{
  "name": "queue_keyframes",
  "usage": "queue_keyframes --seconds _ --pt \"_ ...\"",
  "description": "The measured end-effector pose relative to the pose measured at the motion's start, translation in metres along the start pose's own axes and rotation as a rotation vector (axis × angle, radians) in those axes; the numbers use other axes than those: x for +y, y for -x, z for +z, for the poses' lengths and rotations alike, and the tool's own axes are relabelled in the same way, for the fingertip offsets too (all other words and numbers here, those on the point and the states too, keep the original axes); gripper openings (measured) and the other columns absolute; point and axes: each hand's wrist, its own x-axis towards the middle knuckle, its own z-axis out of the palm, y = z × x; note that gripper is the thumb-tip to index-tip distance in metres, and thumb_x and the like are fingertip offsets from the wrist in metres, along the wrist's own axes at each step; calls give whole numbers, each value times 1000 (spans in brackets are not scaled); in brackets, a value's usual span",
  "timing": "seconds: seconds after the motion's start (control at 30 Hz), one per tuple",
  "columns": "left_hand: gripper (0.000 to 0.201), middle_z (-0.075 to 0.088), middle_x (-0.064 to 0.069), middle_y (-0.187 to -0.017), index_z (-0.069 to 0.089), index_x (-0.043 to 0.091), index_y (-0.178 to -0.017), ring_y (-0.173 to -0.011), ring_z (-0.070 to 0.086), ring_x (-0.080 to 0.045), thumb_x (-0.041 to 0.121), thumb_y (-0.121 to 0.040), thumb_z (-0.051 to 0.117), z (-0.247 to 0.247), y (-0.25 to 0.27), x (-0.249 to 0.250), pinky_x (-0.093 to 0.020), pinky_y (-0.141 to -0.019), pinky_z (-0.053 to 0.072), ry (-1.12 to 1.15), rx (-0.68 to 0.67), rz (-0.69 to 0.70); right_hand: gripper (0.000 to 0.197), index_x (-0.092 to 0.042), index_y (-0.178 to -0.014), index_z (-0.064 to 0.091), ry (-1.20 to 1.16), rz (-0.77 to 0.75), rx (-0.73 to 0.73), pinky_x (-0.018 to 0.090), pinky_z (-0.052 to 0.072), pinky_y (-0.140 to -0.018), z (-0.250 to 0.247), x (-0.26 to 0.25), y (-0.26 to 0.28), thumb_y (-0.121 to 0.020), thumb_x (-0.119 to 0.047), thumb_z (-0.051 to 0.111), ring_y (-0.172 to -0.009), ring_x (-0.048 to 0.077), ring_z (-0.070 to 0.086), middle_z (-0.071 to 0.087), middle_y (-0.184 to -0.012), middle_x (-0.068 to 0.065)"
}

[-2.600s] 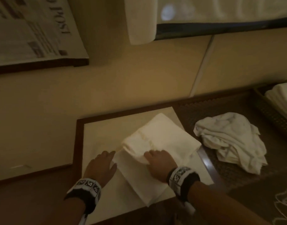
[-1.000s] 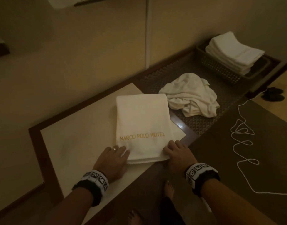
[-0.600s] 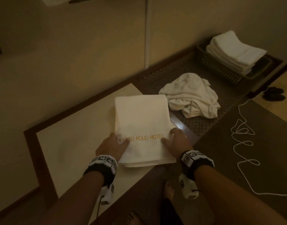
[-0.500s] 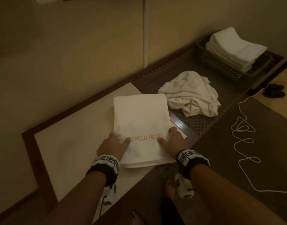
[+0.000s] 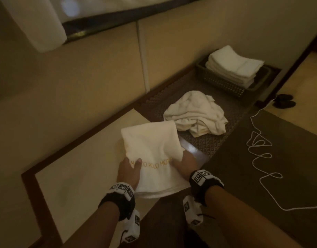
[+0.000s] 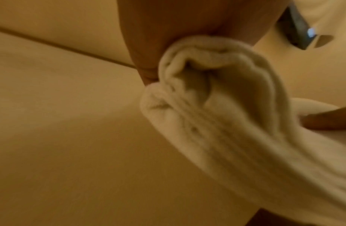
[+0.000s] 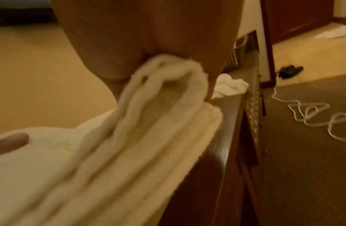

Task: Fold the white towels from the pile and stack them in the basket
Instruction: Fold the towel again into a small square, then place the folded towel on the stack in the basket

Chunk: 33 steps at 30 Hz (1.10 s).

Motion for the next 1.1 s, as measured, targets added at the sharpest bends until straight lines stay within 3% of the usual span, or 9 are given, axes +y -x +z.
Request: queue_keyframes --seconds 0.07,0.17,0.23,0.33,0.43,0.5,0.77,0.9,1.1 --pt "62 59 -10 -123 53 11 -127 -108 58 -30 60 -89 49 3 5 21 -43 -95 48 -41 14 87 53 -12 -131 50 31 -50 44 27 40 -90 -25 -8 6 -88 -39 66 -118 26 55 58 -126 5" --pt "47 62 -9 -122 57 12 -125 -108 59 -30 49 -95 52 8 7 59 -40 -94 47 -69 16 207 52 -12 -126 54 35 -92 84 31 43 -90 -68 -10 8 -86 -41 68 -115 28 56 60 -125 8" --pt "48 63 -7 -119 58 13 -122 -108 59 -30 52 -95 52 14 9 87 -40 -94 47 -105 4 256 53 -11 -127 55 7 -132 117 30 42 -89 -97 -12 9 -85 -40 70 -116 28 56 60 -125 10" --pt "39 66 -3 -106 63 17 -110 -98 62 -26 52 -94 54 31 11 130 -34 -81 45 -98 -18 331 52 -12 -126 56 -18 -158 169 30 40 -91 -141 -11 3 -85 -41 70 -115 26 55 60 -125 8" --pt "39 67 -2 -103 64 18 -111 -94 62 -23 52 -93 56 59 15 178 -32 -78 45 -105 -23 415 57 -13 -124 57 -30 -150 222 34 44 -93 -188 -2 -9 -81 -49 69 -113 25 56 60 -122 5" --pt "37 66 0 -102 65 18 -110 -92 61 -21 50 -93 57 88 17 210 -30 -76 43 -97 -46 457 58 -14 -121 57 -53 -137 253 37 46 -93 -223 12 -19 -79 -53 69 -109 23 57 61 -117 2" --pt "42 68 -2 -104 66 17 -108 -97 63 -23 55 -92 55 238 35 314 -34 -85 47 -113 -135 582 43 -13 -108 60 -25 -104 389 27 39 -68 -374 94 -46 -84 -48 69 -89 17 53 60 -103 1" --pt "46 69 -5 -107 65 16 -109 -100 62 -27 57 -91 54 308 44 362 -36 -88 47 -135 -194 635 47 -12 -111 62 -36 -89 458 37 47 -86 -439 133 -56 -82 -48 69 -101 25 59 64 -108 5" --pt "36 65 -2 -95 65 10 -102 -86 59 -20 44 -94 57 392 56 430 -27 -74 39 -120 -266 697 44 -21 -116 61 -109 -62 517 31 47 -78 -520 179 -75 -82 -47 69 -95 18 63 66 -108 -2"
